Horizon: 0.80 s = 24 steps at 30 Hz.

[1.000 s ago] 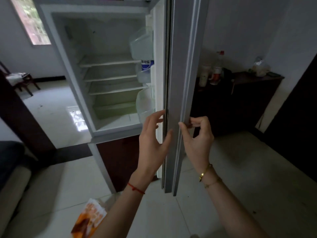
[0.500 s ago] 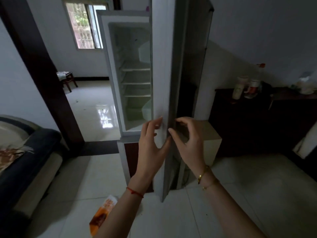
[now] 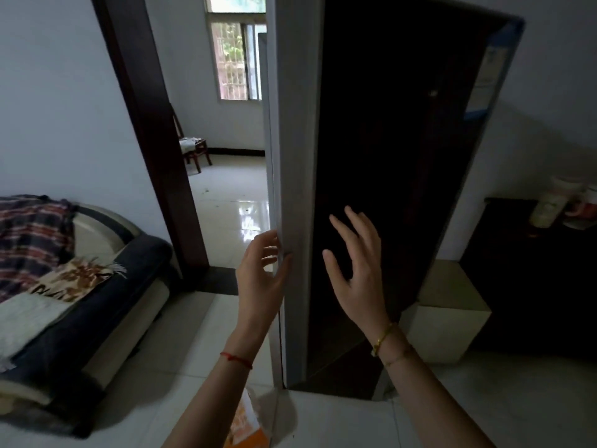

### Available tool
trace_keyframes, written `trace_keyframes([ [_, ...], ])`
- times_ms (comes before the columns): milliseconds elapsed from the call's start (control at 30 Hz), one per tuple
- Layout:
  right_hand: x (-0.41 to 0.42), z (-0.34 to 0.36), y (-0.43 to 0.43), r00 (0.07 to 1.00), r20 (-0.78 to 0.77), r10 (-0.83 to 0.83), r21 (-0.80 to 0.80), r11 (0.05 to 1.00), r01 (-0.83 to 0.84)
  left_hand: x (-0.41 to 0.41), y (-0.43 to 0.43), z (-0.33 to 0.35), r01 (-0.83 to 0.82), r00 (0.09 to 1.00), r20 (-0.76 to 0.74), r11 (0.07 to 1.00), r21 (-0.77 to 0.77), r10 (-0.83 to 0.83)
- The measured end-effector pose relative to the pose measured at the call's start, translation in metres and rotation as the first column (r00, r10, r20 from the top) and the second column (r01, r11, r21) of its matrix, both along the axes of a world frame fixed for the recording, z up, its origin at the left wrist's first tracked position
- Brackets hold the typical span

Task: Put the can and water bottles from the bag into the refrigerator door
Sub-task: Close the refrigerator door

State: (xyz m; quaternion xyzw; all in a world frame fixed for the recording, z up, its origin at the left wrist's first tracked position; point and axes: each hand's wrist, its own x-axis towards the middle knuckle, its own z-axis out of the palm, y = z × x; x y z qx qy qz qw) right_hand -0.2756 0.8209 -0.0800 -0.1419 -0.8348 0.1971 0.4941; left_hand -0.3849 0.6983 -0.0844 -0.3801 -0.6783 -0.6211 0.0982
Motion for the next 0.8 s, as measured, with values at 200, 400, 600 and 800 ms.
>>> trace_keyframes([
  [200, -0.053, -0.001, 0.031, 0.993, 0.121, 0.001, 0.112, 0.994, -0.015, -0.048, 0.016, 0.007, -0.069, 0.997, 0.040, 0.998, 0.011, 0.069],
  [400, -0.100, -0.006, 0.057, 0.966, 0.257, 0.008, 0.181, 0.982, -0.056, -0.096, 0.042, 0.003, -0.084, 0.995, 0.056, 0.996, -0.019, 0.085],
  [600, -0.141, -0.015, 0.084, 0.940, 0.340, -0.014, 0.199, 0.978, -0.057, -0.142, 0.072, -0.002, -0.114, 0.991, 0.061, 0.993, -0.037, 0.116],
  [800, -0.180, -0.021, 0.103, 0.921, 0.370, -0.125, 0.248, 0.968, 0.032, -0.184, 0.098, 0.000, -0.120, 0.990, 0.070, 0.992, -0.028, 0.121],
])
